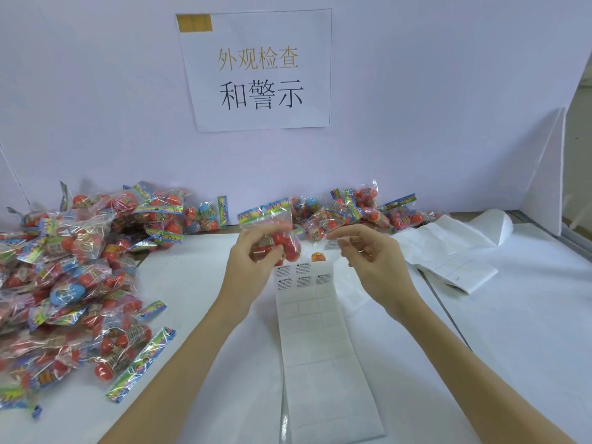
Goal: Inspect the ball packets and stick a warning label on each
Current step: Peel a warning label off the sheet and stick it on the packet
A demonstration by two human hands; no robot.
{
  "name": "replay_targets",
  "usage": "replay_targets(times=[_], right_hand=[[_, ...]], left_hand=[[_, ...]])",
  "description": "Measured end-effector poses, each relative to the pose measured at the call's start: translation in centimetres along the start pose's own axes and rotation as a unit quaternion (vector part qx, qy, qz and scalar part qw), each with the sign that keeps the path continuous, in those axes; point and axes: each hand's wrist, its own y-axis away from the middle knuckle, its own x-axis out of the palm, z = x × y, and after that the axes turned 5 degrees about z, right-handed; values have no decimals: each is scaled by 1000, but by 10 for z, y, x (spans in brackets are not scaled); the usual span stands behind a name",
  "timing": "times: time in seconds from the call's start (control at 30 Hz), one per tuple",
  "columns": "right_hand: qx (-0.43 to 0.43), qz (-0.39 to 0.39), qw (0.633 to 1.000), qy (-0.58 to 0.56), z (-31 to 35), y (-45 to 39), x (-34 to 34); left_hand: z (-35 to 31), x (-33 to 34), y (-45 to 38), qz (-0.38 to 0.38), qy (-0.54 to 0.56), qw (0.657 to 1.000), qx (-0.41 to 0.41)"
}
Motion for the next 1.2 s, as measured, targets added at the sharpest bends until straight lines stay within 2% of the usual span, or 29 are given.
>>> replay_targets(times=[0.07,0.17,0.4,0.67,0.93,1.1,1.13,1.2], right_hand=[[-2,7,1000,-22,4,1,2],[3,17,998,-58,8,2,3],[-18,38,997,-65,10,4,10],[-18,44,999,-17,3,5,12],[-11,50,999,-10,1,5,12],[-36,10,991,129,2,6,11],[-21,3,991,129,3,6,10],[30,26,998,51,7,4,8]], left_hand=[[-4,-2,0,0,59,998,7],[-7,-4,1,10,90,995,28],[-8,4,4,84,78,993,40],[-6,6,6,120,68,990,32],[-12,8,8,119,39,991,34],[-12,9,8,104,33,993,38],[-12,8,8,99,39,994,35],[-12,8,7,98,58,993,29]])
